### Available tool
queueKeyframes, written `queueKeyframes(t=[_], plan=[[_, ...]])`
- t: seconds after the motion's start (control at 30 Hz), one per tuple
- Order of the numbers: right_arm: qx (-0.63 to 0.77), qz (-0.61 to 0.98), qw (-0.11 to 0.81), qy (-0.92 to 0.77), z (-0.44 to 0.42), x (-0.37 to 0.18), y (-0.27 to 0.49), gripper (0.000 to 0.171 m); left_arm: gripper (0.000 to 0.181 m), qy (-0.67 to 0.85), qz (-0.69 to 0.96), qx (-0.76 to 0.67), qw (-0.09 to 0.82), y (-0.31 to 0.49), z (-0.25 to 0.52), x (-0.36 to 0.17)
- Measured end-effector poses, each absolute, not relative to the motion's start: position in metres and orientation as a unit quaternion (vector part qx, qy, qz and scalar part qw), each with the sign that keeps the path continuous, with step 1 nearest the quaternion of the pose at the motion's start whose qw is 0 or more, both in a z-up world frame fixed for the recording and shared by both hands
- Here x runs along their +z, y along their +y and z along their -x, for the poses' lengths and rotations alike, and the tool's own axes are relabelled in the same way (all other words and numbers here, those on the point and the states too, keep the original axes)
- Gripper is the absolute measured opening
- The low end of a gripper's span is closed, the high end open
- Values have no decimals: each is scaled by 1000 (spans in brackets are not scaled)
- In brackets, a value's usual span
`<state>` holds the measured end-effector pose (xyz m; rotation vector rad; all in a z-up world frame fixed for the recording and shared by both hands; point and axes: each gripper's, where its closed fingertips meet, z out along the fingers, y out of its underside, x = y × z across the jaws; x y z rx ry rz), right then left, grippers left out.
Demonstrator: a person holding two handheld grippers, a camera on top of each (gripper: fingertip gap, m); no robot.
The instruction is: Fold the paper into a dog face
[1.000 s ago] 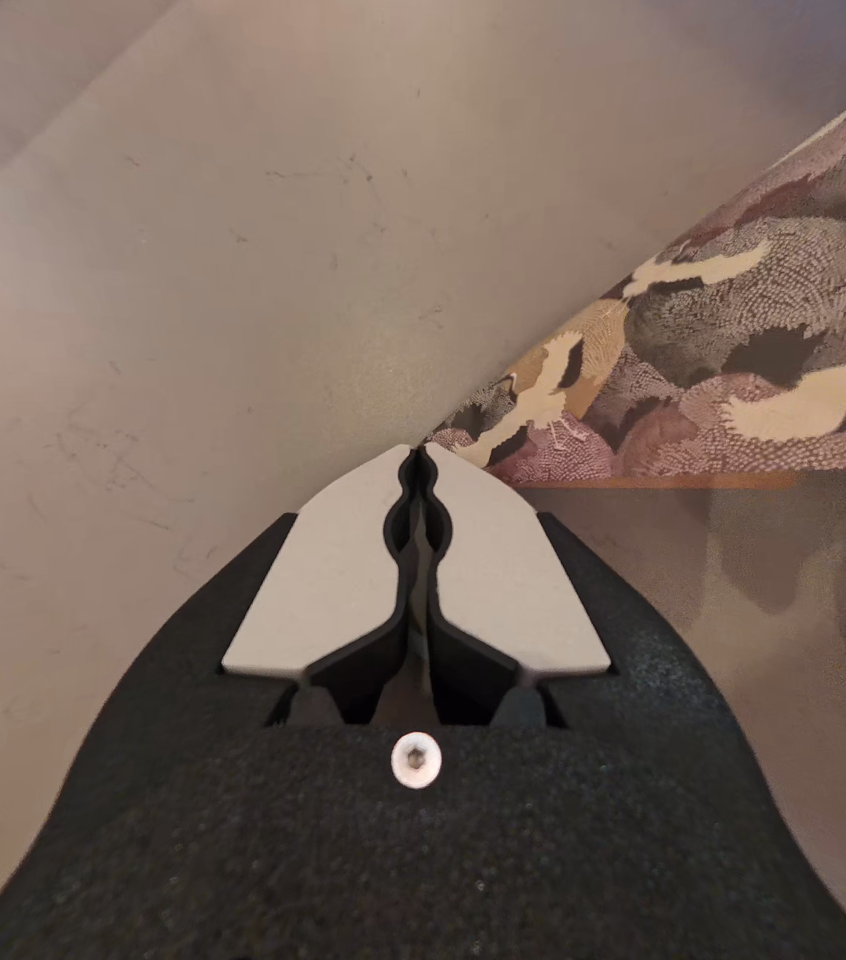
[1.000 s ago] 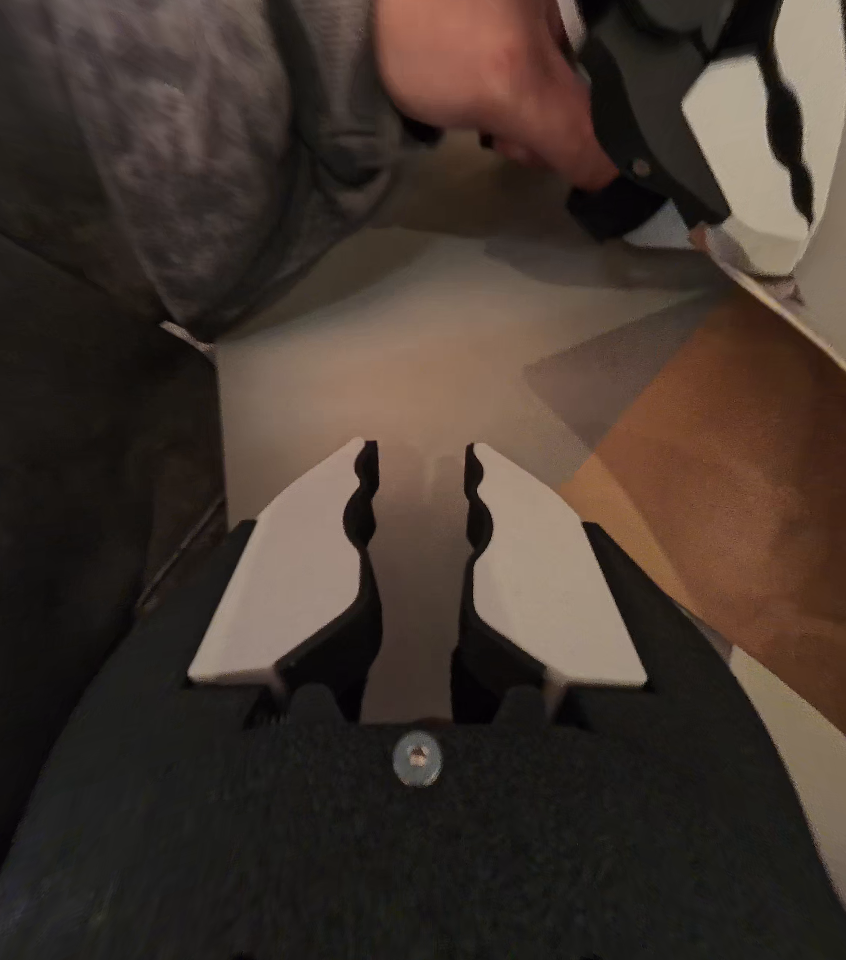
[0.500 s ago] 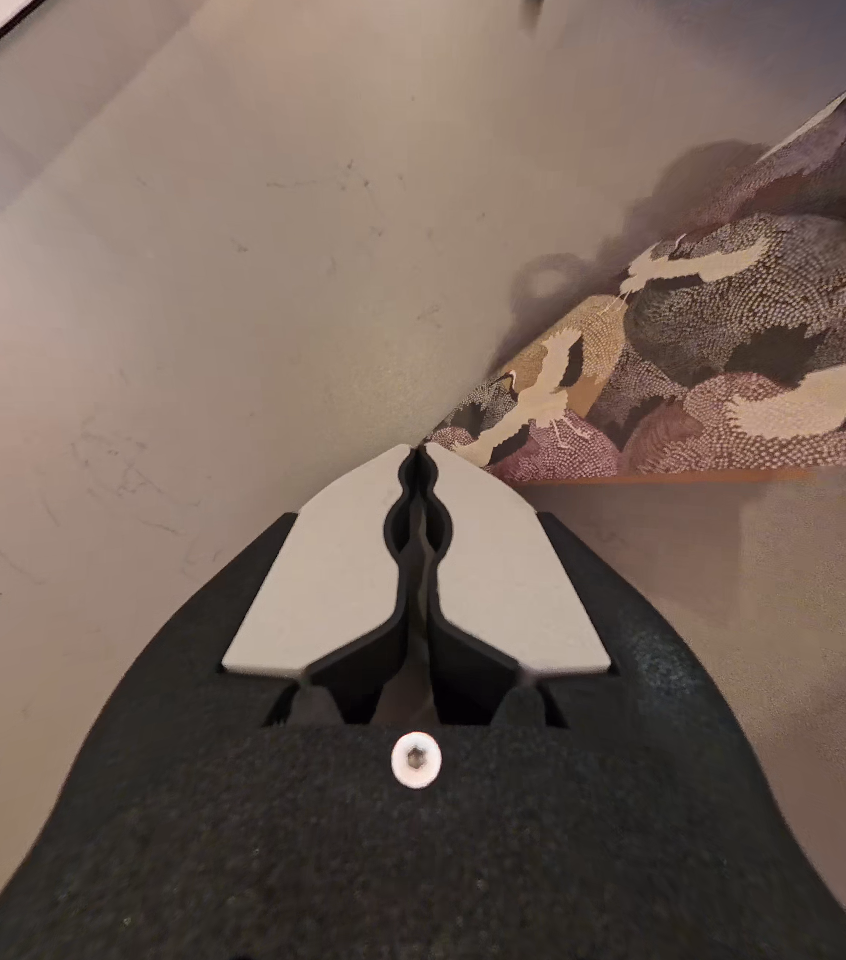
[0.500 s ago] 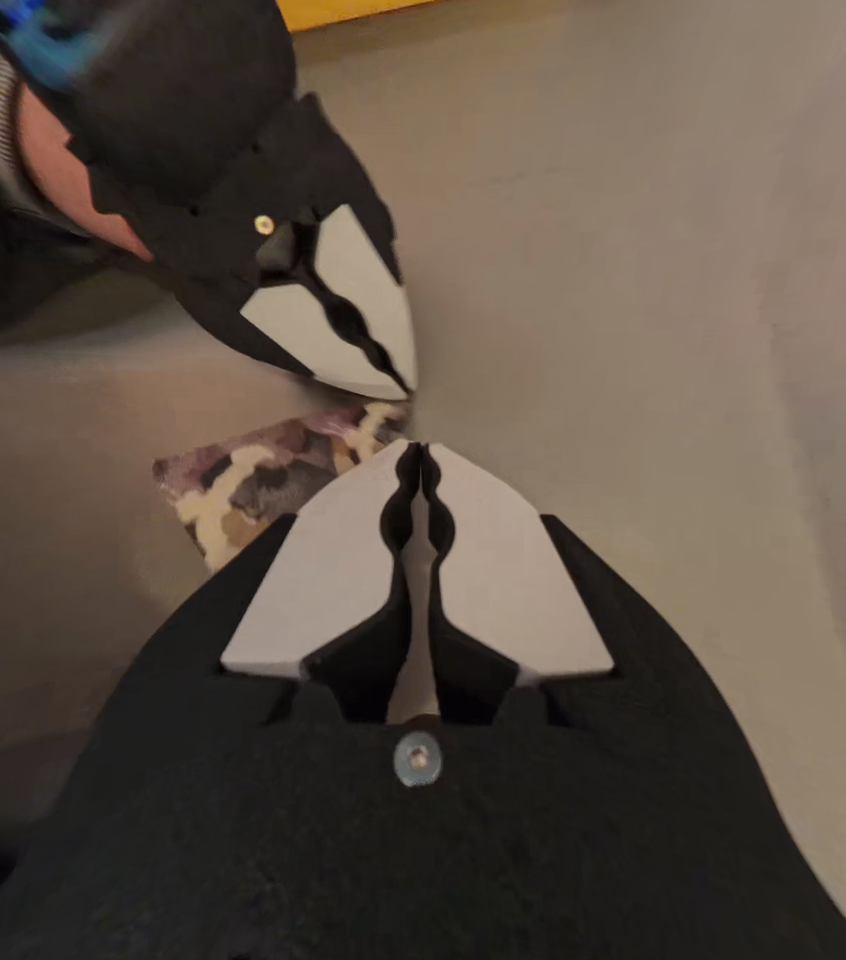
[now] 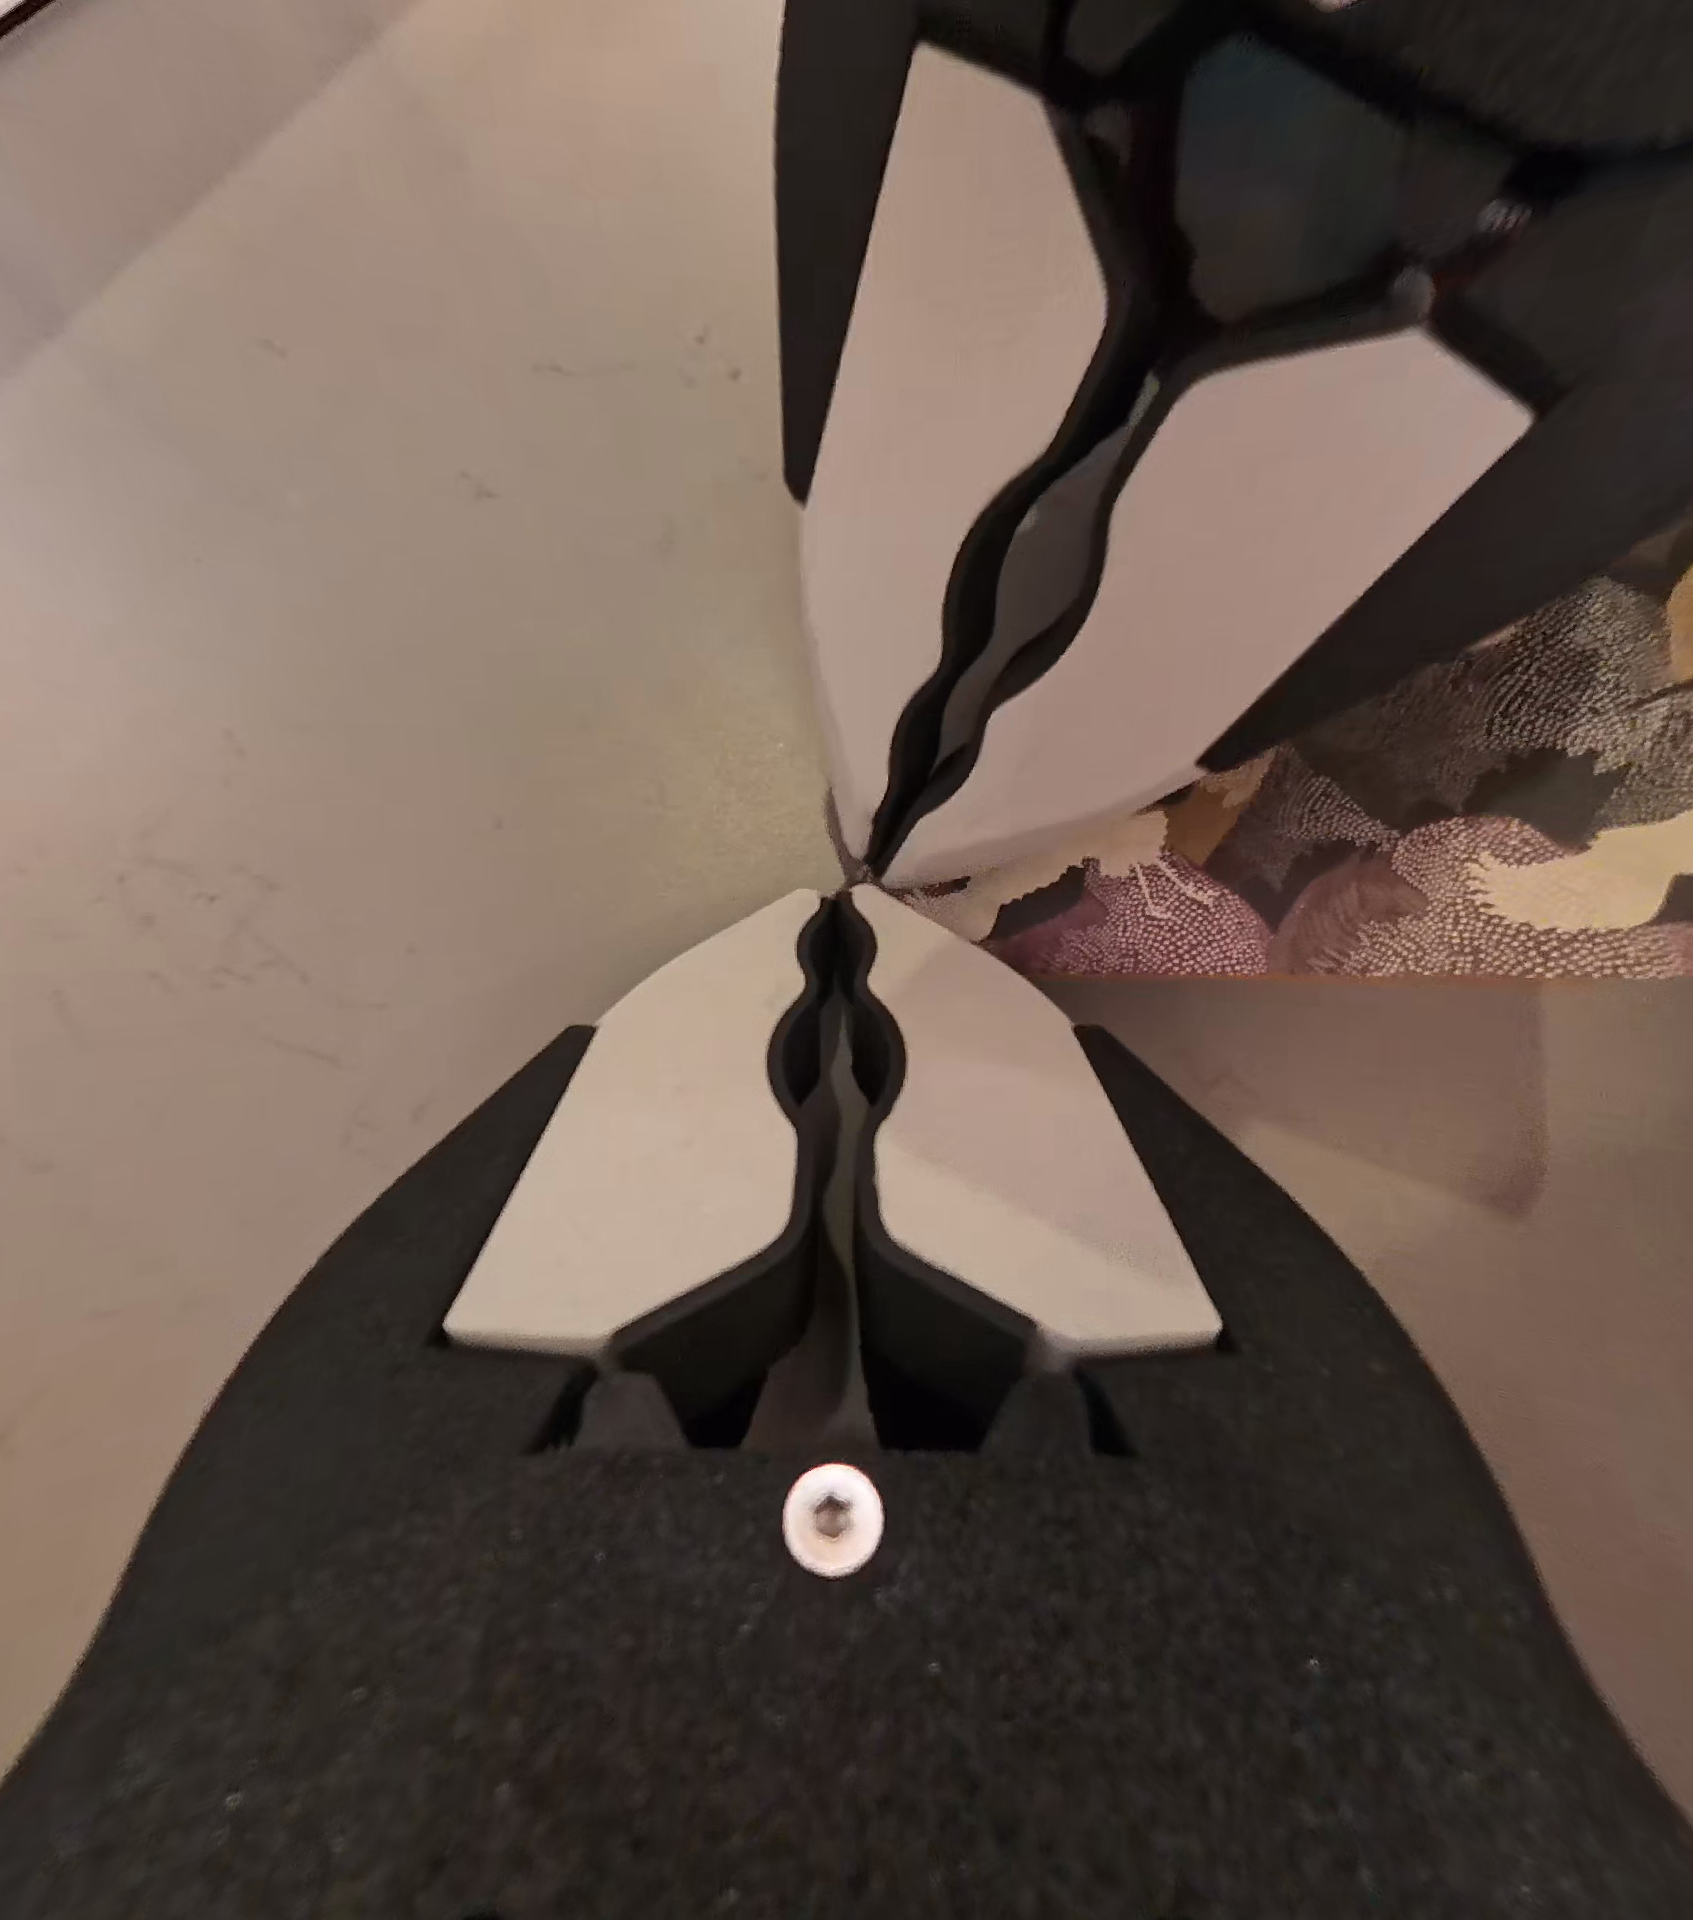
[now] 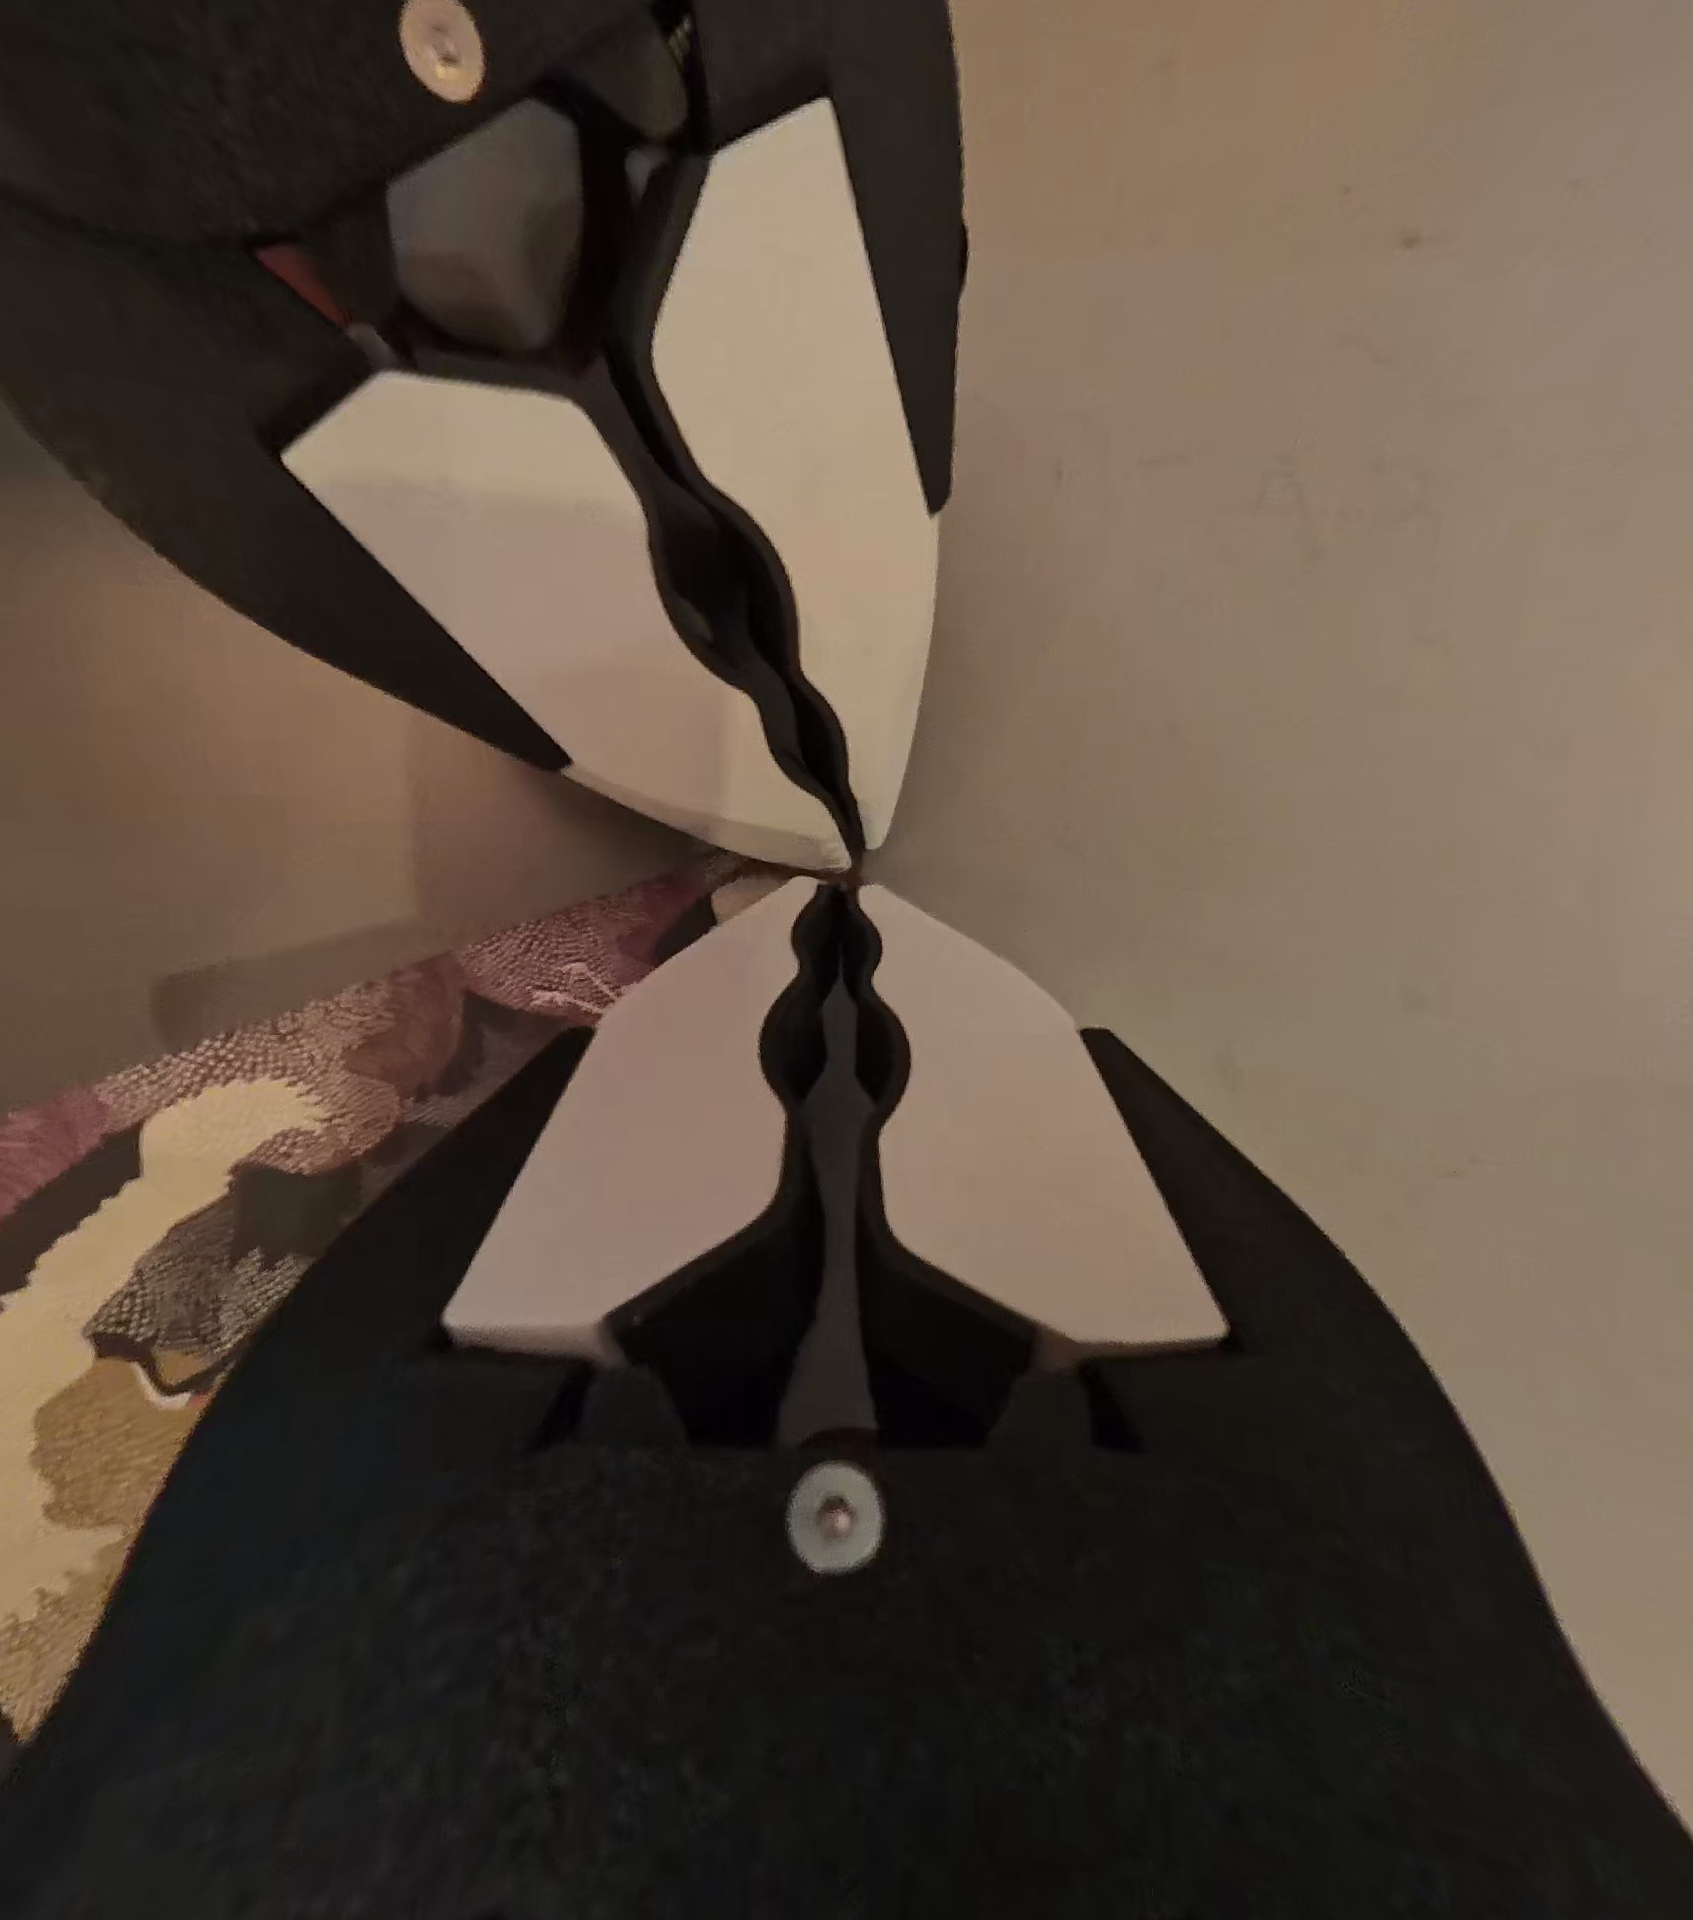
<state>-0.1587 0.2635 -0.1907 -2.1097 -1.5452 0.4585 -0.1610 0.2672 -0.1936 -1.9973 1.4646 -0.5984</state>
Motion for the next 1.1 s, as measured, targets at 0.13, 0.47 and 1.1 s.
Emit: queueKeyframes(t=[0.13,0.47,1.1], plan=[[142,771,236,-574,158,-195,264,0,0,547,751,-227,291,267,161,-194],[119,776,249,-567,155,-195,262,0,0,546,754,-218,292,267,161,-194],[101,802,251,-533,132,-196,248,0,0,547,754,-211,295,268,162,-194]])
